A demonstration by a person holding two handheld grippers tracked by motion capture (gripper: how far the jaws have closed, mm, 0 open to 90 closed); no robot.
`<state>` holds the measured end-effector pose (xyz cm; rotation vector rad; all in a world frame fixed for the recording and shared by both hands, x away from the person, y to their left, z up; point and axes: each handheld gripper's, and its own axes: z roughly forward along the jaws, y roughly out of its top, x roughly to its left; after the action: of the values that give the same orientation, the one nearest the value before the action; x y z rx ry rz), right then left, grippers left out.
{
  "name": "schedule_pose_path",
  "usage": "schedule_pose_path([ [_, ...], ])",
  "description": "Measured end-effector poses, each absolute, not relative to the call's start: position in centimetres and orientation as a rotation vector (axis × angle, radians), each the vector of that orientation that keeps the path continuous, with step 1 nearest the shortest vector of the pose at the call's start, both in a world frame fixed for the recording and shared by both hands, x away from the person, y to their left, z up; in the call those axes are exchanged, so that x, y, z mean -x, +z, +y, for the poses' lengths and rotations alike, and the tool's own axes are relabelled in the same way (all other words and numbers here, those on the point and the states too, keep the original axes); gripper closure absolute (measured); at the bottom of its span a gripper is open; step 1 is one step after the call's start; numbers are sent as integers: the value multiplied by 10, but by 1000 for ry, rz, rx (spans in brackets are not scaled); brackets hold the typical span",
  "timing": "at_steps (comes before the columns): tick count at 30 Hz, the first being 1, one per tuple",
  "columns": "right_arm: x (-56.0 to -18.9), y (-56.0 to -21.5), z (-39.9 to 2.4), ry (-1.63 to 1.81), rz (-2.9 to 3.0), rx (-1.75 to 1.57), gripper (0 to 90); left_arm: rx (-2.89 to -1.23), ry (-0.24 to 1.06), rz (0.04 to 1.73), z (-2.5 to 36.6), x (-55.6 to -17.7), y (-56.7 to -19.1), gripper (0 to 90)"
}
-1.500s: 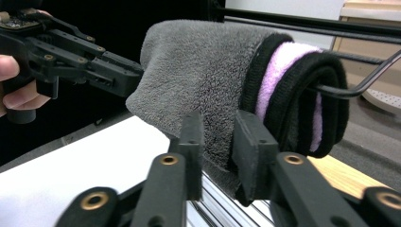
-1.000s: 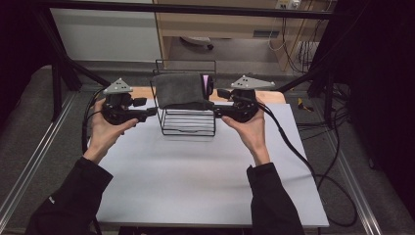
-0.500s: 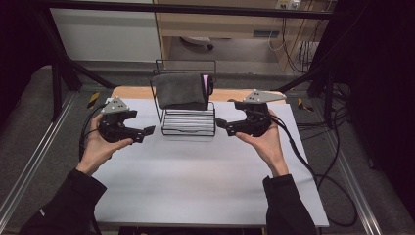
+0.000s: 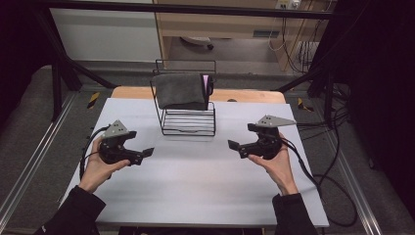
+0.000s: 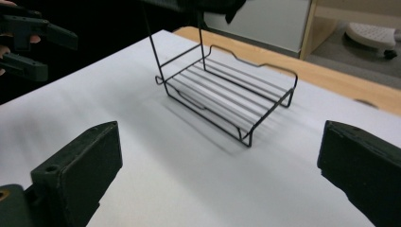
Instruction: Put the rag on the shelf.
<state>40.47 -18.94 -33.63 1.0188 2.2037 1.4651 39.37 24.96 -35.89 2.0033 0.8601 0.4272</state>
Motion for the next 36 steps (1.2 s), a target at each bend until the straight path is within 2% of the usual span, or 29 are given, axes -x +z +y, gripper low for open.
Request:
schedule_pose_path([
  [18, -382, -413, -223, 1426, 2314, -1089, 9, -2043, 417, 869, 261, -375, -420, 89],
  [36, -364, -450, -259, 1390, 2329, -1161, 9, -2051, 398, 883, 278, -367, -442, 87],
])
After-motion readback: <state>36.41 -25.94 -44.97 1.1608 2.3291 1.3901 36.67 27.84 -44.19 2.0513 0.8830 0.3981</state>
